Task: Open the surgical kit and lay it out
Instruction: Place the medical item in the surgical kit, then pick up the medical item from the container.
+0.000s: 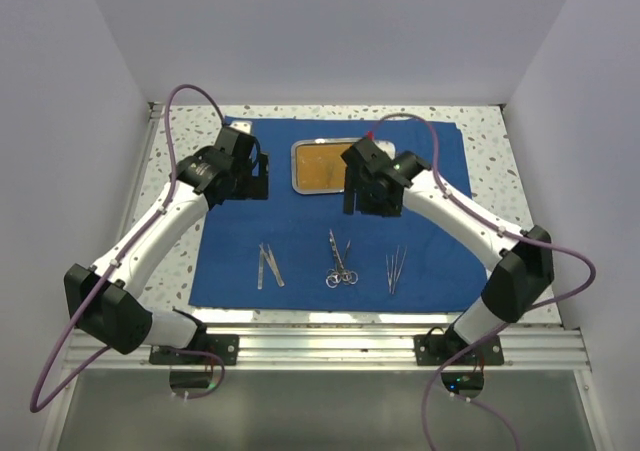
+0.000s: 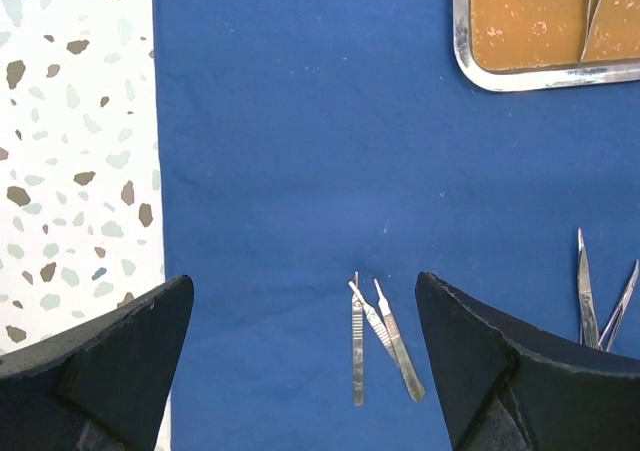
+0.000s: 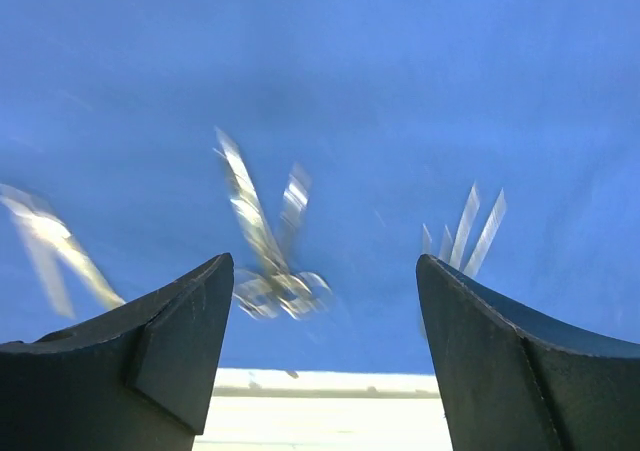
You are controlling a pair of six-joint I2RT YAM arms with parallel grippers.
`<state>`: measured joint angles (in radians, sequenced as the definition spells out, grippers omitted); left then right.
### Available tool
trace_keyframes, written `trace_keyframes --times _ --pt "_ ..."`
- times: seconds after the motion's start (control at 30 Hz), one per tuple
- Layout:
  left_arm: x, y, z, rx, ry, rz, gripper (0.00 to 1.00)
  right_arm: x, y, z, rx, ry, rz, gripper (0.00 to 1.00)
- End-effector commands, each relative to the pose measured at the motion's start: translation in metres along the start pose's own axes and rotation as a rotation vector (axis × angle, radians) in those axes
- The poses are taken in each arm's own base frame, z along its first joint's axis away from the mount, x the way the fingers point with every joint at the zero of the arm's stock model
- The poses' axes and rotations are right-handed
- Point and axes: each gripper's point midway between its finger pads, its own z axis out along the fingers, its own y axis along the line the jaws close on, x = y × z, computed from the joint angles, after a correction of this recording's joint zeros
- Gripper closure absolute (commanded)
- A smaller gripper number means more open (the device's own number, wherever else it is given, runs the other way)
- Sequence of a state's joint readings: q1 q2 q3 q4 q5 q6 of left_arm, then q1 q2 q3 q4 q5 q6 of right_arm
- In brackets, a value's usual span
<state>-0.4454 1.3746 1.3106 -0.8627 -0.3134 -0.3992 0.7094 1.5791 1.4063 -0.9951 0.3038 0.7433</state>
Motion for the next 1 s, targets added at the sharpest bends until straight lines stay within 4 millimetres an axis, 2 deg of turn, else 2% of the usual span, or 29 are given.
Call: trace_keyframes --times 0.0,0.03,0.07,0.1,0.13,0.17,0.2,0.23,0.27,0.3,0.33,0.37,0.57,0.73,0.83,0.87,0.97 --pt "-0.007 0.008 -0.009 -0.019 -0.043 -0.024 0.04 -0.045 0.019 -0.004 0.019 -0.068 -0.131 0.22" --pt "-0.008 0.010 -0.010 -0.028 -0.047 -0.027 0.04 -0.052 0.028 0.002 0.015 -0.065 -0.147 0.22" --pt "-0.007 0.012 -0.011 -0.036 -0.043 -0.030 0.04 -0.073 0.044 -0.003 -0.019 -0.102 -0.144 0.23" --pt "-0.006 0.013 -0.012 -0.043 -0.040 -0.037 0.03 -0.069 0.055 0.025 -0.004 -0.051 -0.187 0.23" --pt "-0.005 0.016 -0.013 -0.059 -0.039 -0.043 0.03 -0.075 0.062 0.032 -0.010 -0.044 -0.194 0.23" --pt "-0.002 0.018 -0.014 -0.068 -0.028 -0.045 0.03 -0.094 0.077 0.028 -0.043 -0.082 -0.186 0.24" --pt "-0.001 0.021 -0.016 -0.073 -0.030 -0.059 0.03 -0.098 0.083 0.040 -0.048 -0.064 -0.200 0.24" --pt "-0.001 0.022 -0.018 -0.075 -0.032 -0.064 0.03 -0.094 0.090 0.068 -0.025 -0.025 -0.215 0.25" --pt "0.002 0.023 -0.019 -0.080 -0.030 -0.067 0.03 -0.109 0.100 0.069 -0.047 -0.048 -0.200 0.25" --pt "0.003 0.026 -0.023 -0.083 -0.029 -0.078 0.03 -0.115 0.101 0.078 -0.047 -0.044 -0.188 0.25" --pt "0.004 0.028 -0.024 -0.088 -0.030 -0.083 0.03 -0.110 0.102 0.104 -0.021 -0.006 -0.191 0.26" --pt "0.008 0.030 -0.025 -0.096 -0.021 -0.084 0.03 -0.125 0.103 0.106 -0.031 -0.030 -0.165 0.26" --pt "0.012 0.043 -0.036 -0.141 -0.024 -0.098 0.02 -0.136 0.097 0.156 -0.042 0.003 -0.063 0.29" --pt "0.011 0.047 -0.035 -0.160 -0.024 -0.103 0.02 -0.132 0.097 0.180 -0.050 0.023 -0.062 0.35" --pt "0.010 0.048 -0.033 -0.170 -0.019 -0.096 0.02 -0.123 0.099 0.191 -0.058 0.050 -0.066 0.43" --pt "0.009 0.048 -0.033 -0.173 -0.018 -0.095 0.02 -0.121 0.099 0.194 -0.060 0.057 -0.064 0.50" --pt "0.007 0.049 -0.031 -0.178 -0.015 -0.090 0.02 -0.115 0.101 0.199 -0.066 0.072 -0.058 0.51"
